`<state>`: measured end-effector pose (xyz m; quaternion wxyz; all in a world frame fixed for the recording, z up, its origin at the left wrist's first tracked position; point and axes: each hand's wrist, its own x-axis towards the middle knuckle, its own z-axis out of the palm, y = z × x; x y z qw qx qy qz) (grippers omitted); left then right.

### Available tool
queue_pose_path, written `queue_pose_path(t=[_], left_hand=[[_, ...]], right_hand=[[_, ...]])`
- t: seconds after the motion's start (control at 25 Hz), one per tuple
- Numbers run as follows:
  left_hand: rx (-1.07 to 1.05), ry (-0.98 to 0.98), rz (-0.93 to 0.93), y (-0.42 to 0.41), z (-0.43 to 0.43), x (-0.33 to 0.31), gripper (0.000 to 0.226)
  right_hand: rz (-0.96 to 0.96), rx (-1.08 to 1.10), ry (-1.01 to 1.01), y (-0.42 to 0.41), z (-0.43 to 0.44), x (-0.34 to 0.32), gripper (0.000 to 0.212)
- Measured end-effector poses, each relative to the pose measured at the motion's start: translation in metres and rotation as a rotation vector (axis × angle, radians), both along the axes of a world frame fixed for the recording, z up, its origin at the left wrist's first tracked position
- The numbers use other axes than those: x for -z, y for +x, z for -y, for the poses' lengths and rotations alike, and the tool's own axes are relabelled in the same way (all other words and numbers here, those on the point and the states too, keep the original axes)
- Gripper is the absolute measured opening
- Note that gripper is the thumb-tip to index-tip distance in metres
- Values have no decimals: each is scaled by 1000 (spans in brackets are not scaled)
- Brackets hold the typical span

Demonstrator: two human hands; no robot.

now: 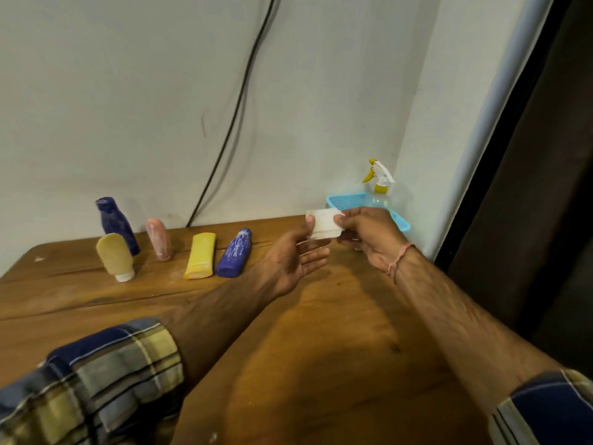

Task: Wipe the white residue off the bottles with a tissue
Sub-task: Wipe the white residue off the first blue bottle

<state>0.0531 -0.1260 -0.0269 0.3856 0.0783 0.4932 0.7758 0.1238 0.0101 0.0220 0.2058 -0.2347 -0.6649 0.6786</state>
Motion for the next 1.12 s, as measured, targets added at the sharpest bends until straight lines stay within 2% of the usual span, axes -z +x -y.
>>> queue_pose_path(t=[0.12, 0.28, 0.36, 0.48, 0.64, 0.76, 0.88, 0.92, 1.0, 1.12], left_hand=[[-89, -77, -111, 10, 36, 11, 23], [-152, -217, -333, 9, 88, 27, 20], [-194, -299, -464, 10, 105, 30, 19], [-269, -386, -587, 5, 121, 33, 31], [-369, -559, -703, -24, 130, 42, 36], [-320, -917, -932, -66, 124, 37, 41], [-83, -1424, -1234, -104, 99, 37, 76], [-20, -1514, -1257, -111, 89, 39, 82], [41, -1571, -1221, -118, 74, 39, 78], [48, -1495, -1084, -125, 65, 43, 62]], right_hand=[[99, -69, -51, 14, 36, 22, 6], [163, -227, -53, 15, 76, 52, 29], [136, -322, -127, 8, 97, 64, 27], [87, -267, -269, -16, 120, 83, 21], [-16, -89, -478, -49, 124, 106, 29], [-78, 14, -490, -57, 121, 123, 36], [-154, 35, -587, -58, 111, 133, 43], [-166, 38, -626, -58, 108, 134, 41], [-160, 45, -661, -58, 105, 134, 33], [-145, 38, -663, -58, 105, 132, 27]])
